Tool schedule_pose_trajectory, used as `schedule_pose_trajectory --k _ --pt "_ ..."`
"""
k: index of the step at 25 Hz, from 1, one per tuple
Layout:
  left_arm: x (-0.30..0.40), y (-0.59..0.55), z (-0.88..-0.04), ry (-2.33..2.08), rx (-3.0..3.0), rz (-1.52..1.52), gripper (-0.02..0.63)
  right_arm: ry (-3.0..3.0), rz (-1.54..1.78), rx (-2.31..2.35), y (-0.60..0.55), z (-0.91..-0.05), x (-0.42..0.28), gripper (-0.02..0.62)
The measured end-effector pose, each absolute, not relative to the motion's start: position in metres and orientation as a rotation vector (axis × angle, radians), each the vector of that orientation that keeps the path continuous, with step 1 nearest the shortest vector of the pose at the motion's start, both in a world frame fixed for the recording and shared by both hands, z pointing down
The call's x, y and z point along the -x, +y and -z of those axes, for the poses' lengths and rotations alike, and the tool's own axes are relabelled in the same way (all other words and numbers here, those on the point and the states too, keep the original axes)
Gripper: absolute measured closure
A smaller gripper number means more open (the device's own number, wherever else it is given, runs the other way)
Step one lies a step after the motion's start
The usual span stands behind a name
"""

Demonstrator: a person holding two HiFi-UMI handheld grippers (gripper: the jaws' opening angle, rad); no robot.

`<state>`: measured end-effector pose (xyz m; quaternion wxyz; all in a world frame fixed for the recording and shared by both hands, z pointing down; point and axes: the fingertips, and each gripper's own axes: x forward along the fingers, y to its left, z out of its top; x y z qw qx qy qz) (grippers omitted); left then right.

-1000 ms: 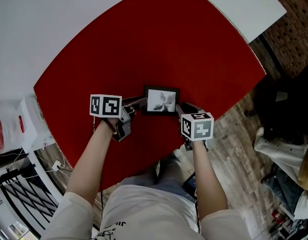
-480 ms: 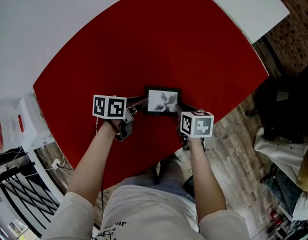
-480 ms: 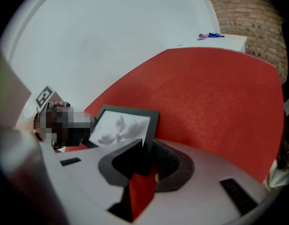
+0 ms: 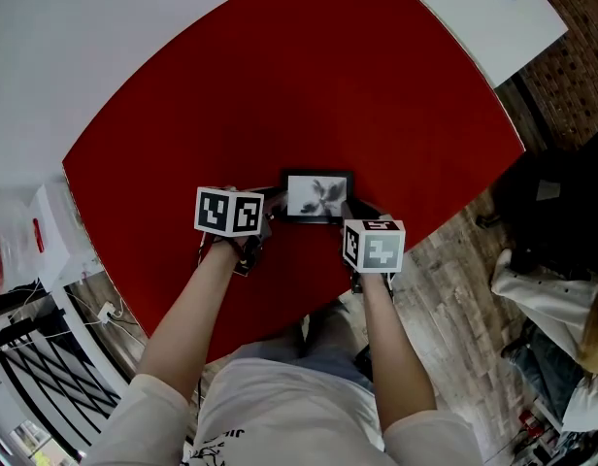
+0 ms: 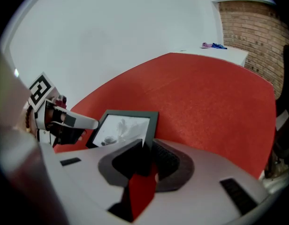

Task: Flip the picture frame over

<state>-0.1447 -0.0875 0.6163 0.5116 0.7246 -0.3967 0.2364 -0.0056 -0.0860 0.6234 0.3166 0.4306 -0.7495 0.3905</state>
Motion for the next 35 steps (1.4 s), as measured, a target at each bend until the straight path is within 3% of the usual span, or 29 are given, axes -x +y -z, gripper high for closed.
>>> schedule_pose_trajectory --k 25,35 --pt "0.148 -0.092 -0.623 -1.075 -1.703 -0.616 0.538 -2.016 -0.846 -1.196 -0.094 -0.614 0.001 0.522" --pt "0.153 -0.075 -0.560 -1.219 -1.825 -0.643 0.547 -2.033 -0.735 -1.237 -0.074 -0.559 -0.010 0.522"
